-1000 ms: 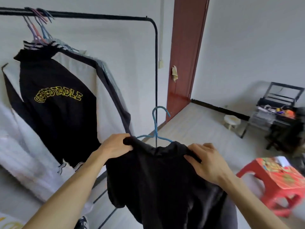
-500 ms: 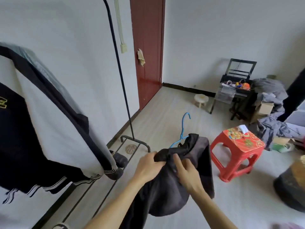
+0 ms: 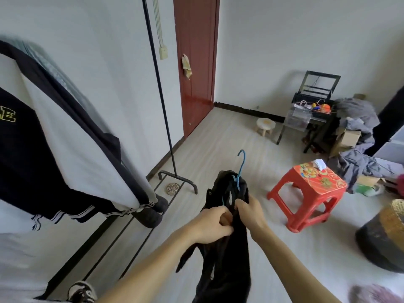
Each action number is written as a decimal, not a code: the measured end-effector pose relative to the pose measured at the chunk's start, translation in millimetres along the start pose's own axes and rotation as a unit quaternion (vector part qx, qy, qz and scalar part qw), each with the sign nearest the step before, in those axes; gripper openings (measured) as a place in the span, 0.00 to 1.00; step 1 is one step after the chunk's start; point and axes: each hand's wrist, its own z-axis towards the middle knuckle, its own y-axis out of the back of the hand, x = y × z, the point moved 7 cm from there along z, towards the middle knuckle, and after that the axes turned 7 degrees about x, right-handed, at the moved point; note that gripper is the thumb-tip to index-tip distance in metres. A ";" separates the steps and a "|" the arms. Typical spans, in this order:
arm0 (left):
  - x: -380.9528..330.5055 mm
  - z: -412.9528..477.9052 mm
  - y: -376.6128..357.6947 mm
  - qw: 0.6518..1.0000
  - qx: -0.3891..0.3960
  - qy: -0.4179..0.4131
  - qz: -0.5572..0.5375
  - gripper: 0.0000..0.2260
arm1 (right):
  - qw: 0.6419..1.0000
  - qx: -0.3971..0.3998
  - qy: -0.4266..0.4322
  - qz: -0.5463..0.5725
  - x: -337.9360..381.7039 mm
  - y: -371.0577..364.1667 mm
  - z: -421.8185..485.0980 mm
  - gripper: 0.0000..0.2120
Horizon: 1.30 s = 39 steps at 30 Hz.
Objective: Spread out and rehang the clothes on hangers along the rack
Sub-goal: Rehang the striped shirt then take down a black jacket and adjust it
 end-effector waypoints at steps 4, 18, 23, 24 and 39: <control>18.6 -4.0 37.4 0.999 -0.040 0.016 -0.013 0.13 | 0.998 -0.002 0.027 -0.064 8.2 6.5 -0.8 0.08; 19.4 -10.0 105.8 0.966 -0.196 0.000 0.171 0.15 | 0.928 0.195 0.181 -0.261 71.4 11.2 -40.8 0.12; 32.8 -40.2 104.6 0.974 -0.221 0.054 -0.002 0.05 | 0.909 0.254 0.162 -0.289 81.2 1.8 -31.3 0.17; 38.9 -46.0 101.0 0.973 -0.218 0.073 -0.023 0.05 | 0.900 0.269 0.157 -0.303 81.8 -3.1 -28.4 0.16; 136.7 -190.4 140.2 0.937 -0.284 0.188 -0.081 0.17 | 0.814 0.424 0.218 -0.333 112.2 -145.1 -57.0 0.16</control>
